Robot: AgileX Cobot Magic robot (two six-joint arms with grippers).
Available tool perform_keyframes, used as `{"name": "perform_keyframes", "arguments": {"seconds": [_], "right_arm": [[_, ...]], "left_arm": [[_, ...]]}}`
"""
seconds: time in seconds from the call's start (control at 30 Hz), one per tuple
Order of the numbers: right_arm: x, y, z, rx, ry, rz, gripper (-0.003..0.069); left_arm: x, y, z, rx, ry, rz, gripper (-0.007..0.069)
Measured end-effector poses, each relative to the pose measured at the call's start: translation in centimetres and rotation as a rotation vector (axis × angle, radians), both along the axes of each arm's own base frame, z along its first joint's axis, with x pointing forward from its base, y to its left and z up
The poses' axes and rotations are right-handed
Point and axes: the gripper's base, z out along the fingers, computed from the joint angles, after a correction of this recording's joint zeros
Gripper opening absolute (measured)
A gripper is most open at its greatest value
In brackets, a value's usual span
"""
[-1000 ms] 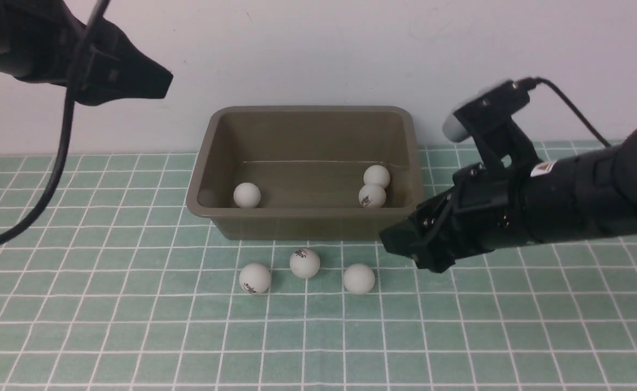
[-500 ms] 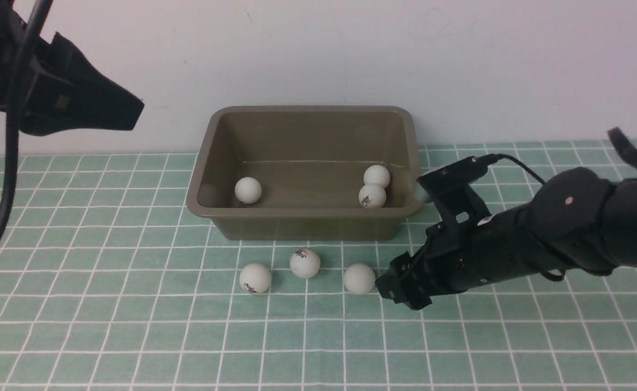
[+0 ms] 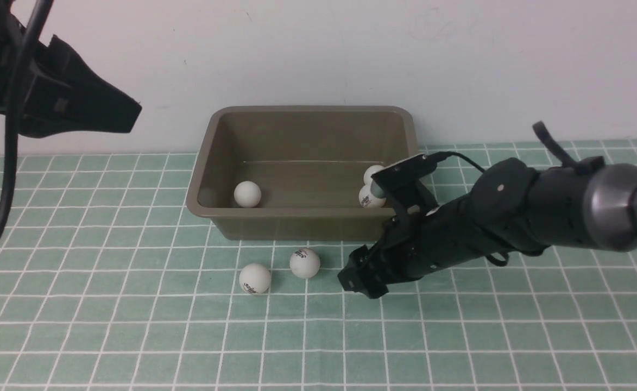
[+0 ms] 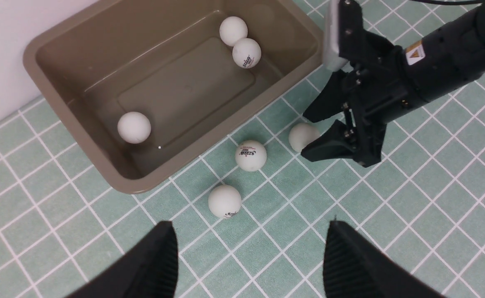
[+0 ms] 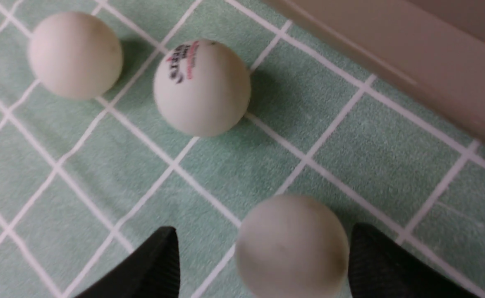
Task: Put the table tennis balls in the box on the green coffee tablecloth.
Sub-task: 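Reach for and grasp a ping pong ball on the table, then release the ping pong ball into the bin and lift the gripper away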
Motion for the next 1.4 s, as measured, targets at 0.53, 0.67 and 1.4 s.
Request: {"name": "perform_keyframes", "arguments": {"seconds": [0.53,0.67,1.4], "right_arm": [[1.4,0.7,-2.4,-0.035,0.027,0.014,0.0356],[0.9,0.3,-0.9,-0.072,0.026,0.080,0.0362],[3.2,-0.9,10.6,-0.075,-0.394,0.071,0.0362]], "left_arm": [[0.0,0.0,0.0,0.001,0.000,0.000,0.0429],[0.0,0.0,0.0,0.002,0.000,0.000,0.0429],[-0.1,-0.4,0.2,-0.046,-0.001,-0.016,0.0426]]}}
